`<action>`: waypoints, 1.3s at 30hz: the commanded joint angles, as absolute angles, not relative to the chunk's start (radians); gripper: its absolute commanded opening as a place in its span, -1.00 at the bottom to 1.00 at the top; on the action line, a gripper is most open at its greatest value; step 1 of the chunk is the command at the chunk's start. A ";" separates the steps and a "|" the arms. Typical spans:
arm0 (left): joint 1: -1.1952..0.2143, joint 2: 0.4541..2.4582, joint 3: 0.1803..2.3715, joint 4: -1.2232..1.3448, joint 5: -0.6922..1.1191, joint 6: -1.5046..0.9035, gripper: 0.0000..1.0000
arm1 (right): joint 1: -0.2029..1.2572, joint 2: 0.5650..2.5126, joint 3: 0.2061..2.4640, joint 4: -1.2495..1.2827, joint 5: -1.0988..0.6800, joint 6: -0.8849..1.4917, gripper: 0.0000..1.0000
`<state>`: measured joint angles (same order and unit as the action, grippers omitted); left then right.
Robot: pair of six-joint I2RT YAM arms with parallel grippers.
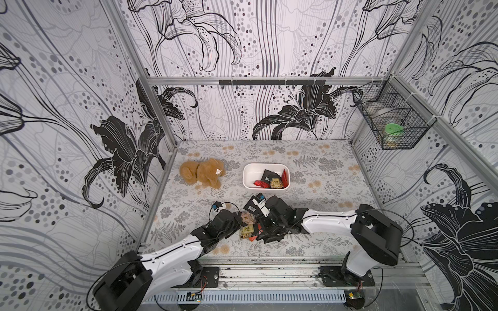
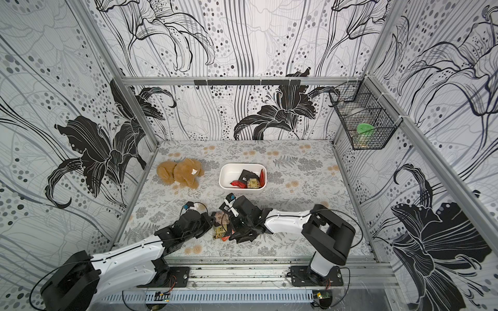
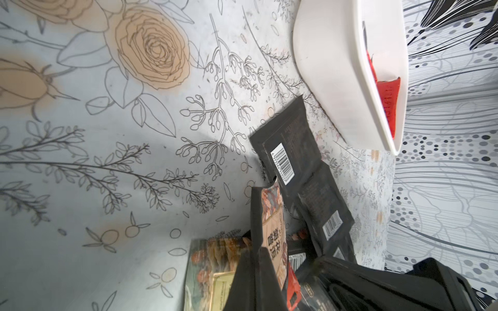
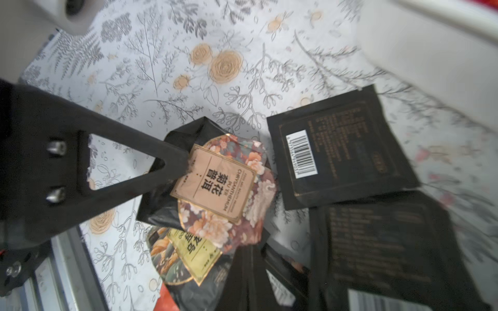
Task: Put the tea bags into the storage box
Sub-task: Pick up the tea bag from the center of the board, then place the tea bag in the storage box.
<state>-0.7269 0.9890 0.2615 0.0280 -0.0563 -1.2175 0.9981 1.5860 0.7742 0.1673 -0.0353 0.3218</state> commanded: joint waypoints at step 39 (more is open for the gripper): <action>-0.717 1.881 1.542 -0.366 -0.169 -0.825 -1.00 | 0.400 1.233 0.421 0.269 -0.155 0.641 -0.53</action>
